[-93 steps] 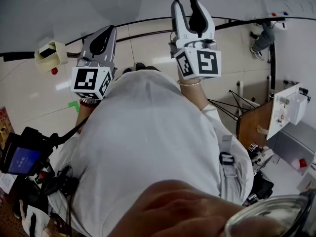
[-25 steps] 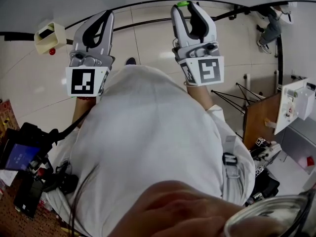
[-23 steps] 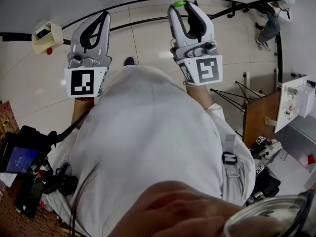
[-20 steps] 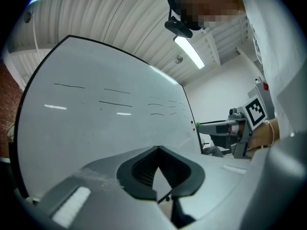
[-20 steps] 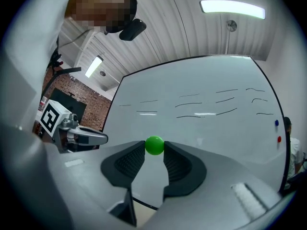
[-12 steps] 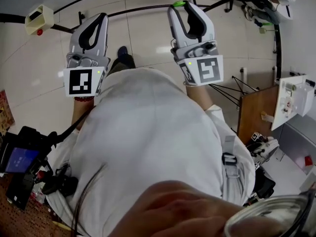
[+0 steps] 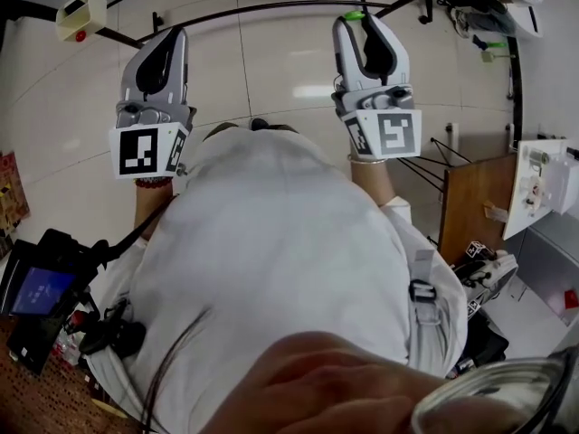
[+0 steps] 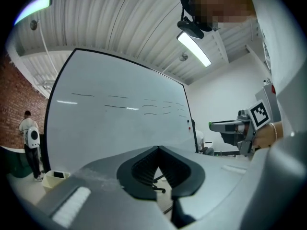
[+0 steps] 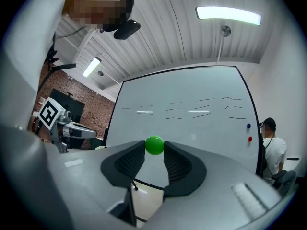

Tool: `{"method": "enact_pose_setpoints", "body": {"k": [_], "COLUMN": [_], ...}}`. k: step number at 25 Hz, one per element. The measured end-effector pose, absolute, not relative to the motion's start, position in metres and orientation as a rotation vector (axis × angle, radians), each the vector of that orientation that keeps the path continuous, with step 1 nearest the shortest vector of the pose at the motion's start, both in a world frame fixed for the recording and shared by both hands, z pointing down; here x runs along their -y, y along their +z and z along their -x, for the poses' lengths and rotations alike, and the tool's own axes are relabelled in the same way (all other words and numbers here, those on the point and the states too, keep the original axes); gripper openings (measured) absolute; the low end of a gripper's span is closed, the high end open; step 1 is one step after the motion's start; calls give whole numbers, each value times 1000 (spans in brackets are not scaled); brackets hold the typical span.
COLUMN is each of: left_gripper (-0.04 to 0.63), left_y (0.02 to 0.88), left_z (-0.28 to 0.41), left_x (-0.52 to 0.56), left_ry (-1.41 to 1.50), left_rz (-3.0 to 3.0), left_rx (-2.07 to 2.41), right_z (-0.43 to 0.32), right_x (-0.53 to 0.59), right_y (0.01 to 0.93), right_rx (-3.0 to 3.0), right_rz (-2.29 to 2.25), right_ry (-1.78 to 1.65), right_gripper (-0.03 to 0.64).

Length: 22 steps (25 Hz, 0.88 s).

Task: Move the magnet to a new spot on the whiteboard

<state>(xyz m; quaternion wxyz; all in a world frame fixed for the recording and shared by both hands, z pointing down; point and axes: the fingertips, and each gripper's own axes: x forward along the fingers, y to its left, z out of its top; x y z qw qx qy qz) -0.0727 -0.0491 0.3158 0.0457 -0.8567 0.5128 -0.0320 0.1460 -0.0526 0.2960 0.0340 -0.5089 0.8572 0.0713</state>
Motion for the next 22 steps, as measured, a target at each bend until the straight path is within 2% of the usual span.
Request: {"method": "enact_pose_setpoints", "body": {"k": [4,11,22], "left_gripper": [6,6,6], "left_y": [313,320,311], "left_z": [84,80,123], "left_x": [45,43,11], "left_ry": [-19,-47,32], "left_rz": [2575,2599,2537], "left_rx": [-1623,-1607,-1702], "right_z": [-156,-158,-129], "right_x": [50,46,19], "right_y": [298,305,299], "right_rx": [-2594,-2587,-2588], "right_rz": [1617,1641,1657], "right_ry": [210,157,139], "right_gripper": [126,126,127]}}
